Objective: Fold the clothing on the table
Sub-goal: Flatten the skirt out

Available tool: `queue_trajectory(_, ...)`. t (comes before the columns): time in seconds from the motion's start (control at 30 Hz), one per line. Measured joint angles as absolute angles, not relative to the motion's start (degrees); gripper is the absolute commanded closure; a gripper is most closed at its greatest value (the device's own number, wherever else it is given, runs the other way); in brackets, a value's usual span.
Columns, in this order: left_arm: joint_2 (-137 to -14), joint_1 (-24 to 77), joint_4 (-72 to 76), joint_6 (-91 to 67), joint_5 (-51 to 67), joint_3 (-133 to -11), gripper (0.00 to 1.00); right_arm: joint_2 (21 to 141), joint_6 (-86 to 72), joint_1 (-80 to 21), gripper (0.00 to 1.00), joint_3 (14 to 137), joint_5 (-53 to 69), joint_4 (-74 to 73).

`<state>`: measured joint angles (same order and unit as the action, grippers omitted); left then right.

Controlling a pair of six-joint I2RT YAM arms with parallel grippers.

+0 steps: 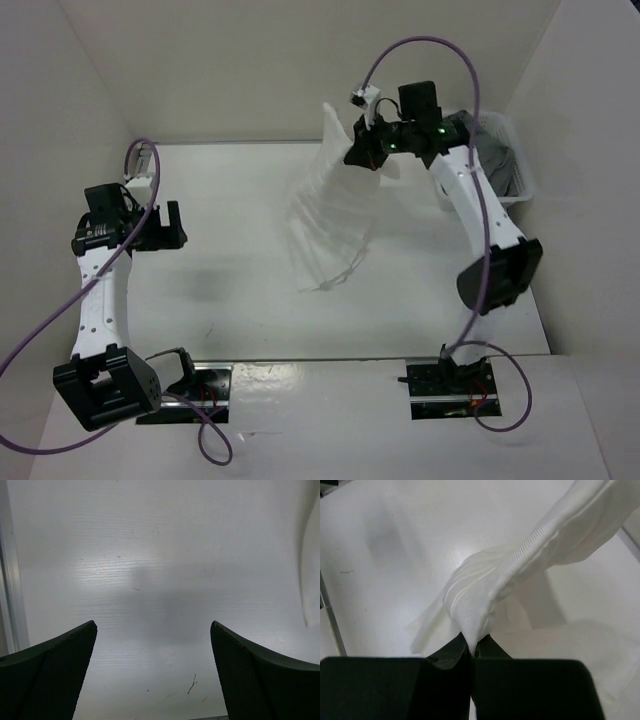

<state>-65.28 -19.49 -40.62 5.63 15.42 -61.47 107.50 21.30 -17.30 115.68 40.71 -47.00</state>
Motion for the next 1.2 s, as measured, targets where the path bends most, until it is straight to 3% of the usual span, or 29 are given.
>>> queue_trajectory(0.07, -65.3, -19.5, -40.6, 5.6, 15.8, -61.5, 0.00, 100.2, 23.2, -17.9, 0.80, 110.8, 38.1, -47.2)
queue_trajectory(0.13, -65.4, -19.5, -40.6, 5.7, 16.5, -61.5, 0.00, 96.0, 25.1, -19.4, 0.77, 104.8, 32.9, -47.9)
queue_trajectory(0.17, -65.5, -19.5, -40.6, 5.7, 16.9, -61.5, 0.00, 94.9, 25.8, -20.8, 0.68, 101.6, 29.7, -48.6)
queue_trajectory(0.23, -65.8, -19.5, -40.6, 5.7, 17.5, -61.5, 0.00, 95.9, 26.7, -23.2, 0.42, 95.9, 24.1, -49.7)
queue_trajectory(0.33, -66.1, -19.5, -40.7, 5.8, 18.6, -61.5, 0.00, 103.9, 28.6, -26.9, 0.32, 88.8, 16.7, -53.5)
queue_trajectory(0.47, -66.6, -19.5, -40.7, 5.8, 20.0, -61.5, 0.00, 115.0, 31.6, -29.6, 0.29, 84.8, 13.5, -62.8)
queue_trajectory(0.6, -66.7, -19.5, -40.7, 5.8, 20.4, -61.5, 0.00, 115.3, 32.1, -30.0, 0.27, 90.5, 12.7, -66.7)
queue_trajectory(0.9, -63.8, -19.5, -39.3, 5.5, 17.1, -60.2, 0.00, 110.1, 24.0, -23.9, 0.25, 106.8, 18.1, -53.4)
queue_trajectory(1.2, -70.1, -19.5, -39.1, 5.6, 13.4, -64.9, 0.00, 109.1, 18.6, -19.5, 0.28, 96.9, 18.3, -44.5)
